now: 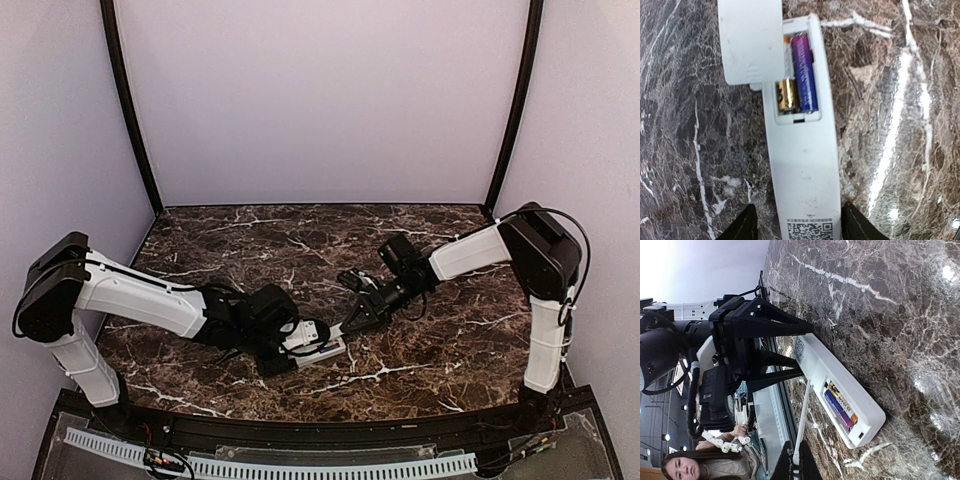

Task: Load the batteries into the remote control
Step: Load the battery cover onto the remote control without the battery cover.

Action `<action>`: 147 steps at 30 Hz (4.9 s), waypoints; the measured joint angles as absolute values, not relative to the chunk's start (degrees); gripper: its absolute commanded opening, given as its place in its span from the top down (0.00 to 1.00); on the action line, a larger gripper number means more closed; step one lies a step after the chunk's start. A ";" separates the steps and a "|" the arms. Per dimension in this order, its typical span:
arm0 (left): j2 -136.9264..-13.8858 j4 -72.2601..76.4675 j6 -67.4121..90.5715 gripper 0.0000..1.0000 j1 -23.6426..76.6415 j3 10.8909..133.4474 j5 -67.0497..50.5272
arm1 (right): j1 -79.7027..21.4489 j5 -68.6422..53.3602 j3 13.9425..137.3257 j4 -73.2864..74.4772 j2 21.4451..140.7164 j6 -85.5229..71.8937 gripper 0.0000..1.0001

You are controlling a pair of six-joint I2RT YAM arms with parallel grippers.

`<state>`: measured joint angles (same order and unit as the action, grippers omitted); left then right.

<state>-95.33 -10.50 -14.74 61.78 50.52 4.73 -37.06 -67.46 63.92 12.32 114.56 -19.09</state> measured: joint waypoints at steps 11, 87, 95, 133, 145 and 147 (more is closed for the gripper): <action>-97.60 -12.12 -16.53 0.63 60.62 51.81 2.31 | -38.04 -68.69 62.74 9.54 116.77 -21.12 1.00; -104.12 8.69 -20.16 0.67 60.01 54.81 -7.62 | -38.76 -69.38 56.86 -8.93 120.97 -33.47 1.00; -104.77 7.66 -20.03 0.75 59.46 55.00 -10.13 | -38.81 -69.06 57.32 -7.53 120.97 -32.88 1.00; -106.72 1.58 -20.49 0.53 59.09 57.14 -9.58 | -38.85 -68.79 57.41 -7.51 120.97 -32.80 1.00; -106.72 1.87 -19.79 0.53 59.09 57.17 -10.07 | -38.85 -68.79 57.41 -7.55 120.97 -32.86 1.00; -106.72 2.07 -19.70 0.52 59.05 57.17 -10.39 | -38.85 -68.79 57.41 -7.55 120.97 -32.86 1.00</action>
